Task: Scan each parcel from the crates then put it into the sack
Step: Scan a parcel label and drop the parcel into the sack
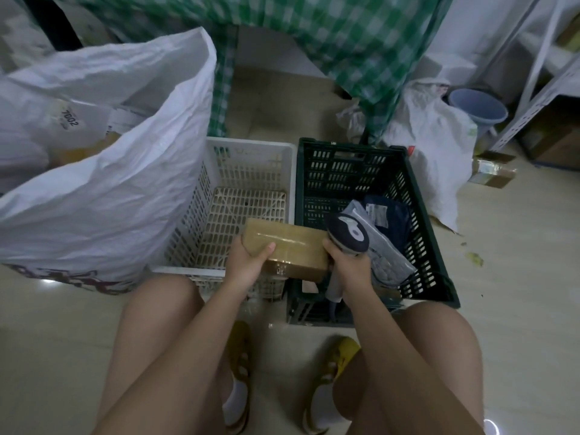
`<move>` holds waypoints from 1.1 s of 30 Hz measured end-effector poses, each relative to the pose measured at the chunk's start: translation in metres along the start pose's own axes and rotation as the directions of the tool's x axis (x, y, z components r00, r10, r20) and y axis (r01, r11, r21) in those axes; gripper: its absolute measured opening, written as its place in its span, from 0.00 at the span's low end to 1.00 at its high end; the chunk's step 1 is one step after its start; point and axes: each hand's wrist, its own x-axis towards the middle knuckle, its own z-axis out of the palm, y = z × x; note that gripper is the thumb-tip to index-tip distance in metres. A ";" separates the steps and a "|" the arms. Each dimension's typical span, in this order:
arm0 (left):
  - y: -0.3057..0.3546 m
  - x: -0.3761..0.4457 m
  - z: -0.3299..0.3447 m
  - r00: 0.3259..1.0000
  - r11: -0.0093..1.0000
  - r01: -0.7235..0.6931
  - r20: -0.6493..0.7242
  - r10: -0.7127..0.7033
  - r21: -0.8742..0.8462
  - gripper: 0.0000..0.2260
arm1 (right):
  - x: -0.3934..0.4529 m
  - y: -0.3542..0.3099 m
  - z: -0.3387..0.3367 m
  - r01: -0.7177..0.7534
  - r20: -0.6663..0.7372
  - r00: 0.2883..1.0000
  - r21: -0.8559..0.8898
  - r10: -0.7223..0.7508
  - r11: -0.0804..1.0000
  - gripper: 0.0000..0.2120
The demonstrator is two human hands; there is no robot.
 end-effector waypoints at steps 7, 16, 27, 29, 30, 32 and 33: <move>0.003 -0.017 -0.003 0.984 0.975 -0.176 0.013 0.176 0.136 0.33 | 0.004 -0.004 0.005 0.044 -0.179 0.983 0.019 -0.040 0.999 0.30; 0.004 -0.009 -0.004 0.989 0.988 0.131 0.060 -0.135 0.080 0.26 | 0.002 0.020 -0.008 0.033 -0.068 0.997 -0.177 -0.045 0.984 0.19; 0.005 -0.008 -0.005 0.939 0.977 0.208 0.287 -0.188 -0.042 0.27 | 0.010 0.015 -0.020 0.053 -0.005 0.998 -0.255 -0.057 0.965 0.17; 0.008 -0.006 -0.008 0.940 0.981 0.187 0.298 -0.166 -0.044 0.27 | 0.009 0.013 -0.019 0.061 -0.001 0.998 -0.265 -0.063 0.962 0.16; 0.009 -0.005 -0.010 0.943 0.983 0.173 0.296 -0.149 -0.056 0.27 | 0.008 0.011 -0.018 0.066 0.003 0.998 -0.258 -0.067 0.964 0.16; 0.009 0.001 -0.015 0.955 0.987 0.137 0.276 -0.108 -0.088 0.28 | 0.006 0.006 -0.016 0.081 0.029 0.997 -0.231 -0.076 0.969 0.16; 0.011 0.003 -0.018 0.960 0.989 0.115 0.267 -0.086 -0.096 0.29 | 0.004 0.002 -0.015 0.096 0.054 0.995 -0.227 -0.086 0.969 0.15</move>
